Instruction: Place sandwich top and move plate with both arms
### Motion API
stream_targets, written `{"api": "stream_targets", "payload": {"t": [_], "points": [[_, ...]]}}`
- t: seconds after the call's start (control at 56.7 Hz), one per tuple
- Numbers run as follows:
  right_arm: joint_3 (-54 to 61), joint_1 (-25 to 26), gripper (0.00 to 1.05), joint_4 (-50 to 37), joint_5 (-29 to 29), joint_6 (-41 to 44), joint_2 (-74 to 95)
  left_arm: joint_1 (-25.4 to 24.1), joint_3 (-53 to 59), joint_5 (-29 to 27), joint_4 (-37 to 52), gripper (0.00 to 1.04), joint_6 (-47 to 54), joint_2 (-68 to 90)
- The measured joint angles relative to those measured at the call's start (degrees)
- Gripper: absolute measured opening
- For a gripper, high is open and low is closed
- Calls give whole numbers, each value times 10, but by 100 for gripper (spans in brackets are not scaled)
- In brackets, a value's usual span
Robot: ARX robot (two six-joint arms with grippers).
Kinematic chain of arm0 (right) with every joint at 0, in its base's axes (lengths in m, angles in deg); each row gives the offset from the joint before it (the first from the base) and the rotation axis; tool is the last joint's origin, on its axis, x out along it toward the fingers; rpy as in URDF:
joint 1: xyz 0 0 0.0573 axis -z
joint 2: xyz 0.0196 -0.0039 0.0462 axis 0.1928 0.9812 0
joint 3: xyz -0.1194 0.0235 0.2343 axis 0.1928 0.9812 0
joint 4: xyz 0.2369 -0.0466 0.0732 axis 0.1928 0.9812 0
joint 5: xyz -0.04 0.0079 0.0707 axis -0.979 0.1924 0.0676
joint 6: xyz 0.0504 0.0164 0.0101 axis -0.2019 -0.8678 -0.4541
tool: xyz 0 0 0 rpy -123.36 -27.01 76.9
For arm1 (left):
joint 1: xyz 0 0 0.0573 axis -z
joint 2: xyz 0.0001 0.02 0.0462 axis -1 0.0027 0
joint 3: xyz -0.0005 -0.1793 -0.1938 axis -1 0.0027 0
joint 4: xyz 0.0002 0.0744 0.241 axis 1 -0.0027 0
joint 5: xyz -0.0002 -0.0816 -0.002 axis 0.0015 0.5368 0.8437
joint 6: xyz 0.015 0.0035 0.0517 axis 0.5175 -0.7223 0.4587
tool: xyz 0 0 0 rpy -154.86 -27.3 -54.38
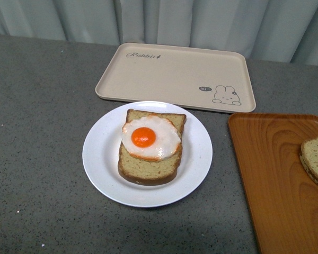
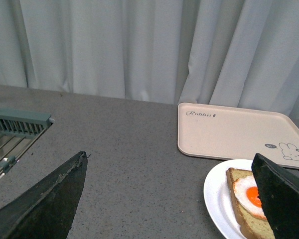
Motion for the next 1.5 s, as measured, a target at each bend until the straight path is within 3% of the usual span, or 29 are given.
{"api": "stream_targets", "payload": {"t": [0.194,0.458,0.793,1.076,1.199,1.411,1.499], "points": [[-91,3,96,74,85,30,110,0,0,0,0,98,0,0],[-165,10,96,136,133,65,218,0,0,0,0,98,0,0],[-188,-25,96,146,156,47,252,0,0,0,0,98,0,0],[-192,-61,96,139,137,39,263,0,0,0,0,98,0,0],[-192,-61,79,139,129,36,263,0,0,0,0,98,0,0],[-191,-59,36,137,127,36,261,0,0,0,0,98,0,0],[-191,-59,25,137,129,36,256,0,0,0,0,98,0,0]]}}
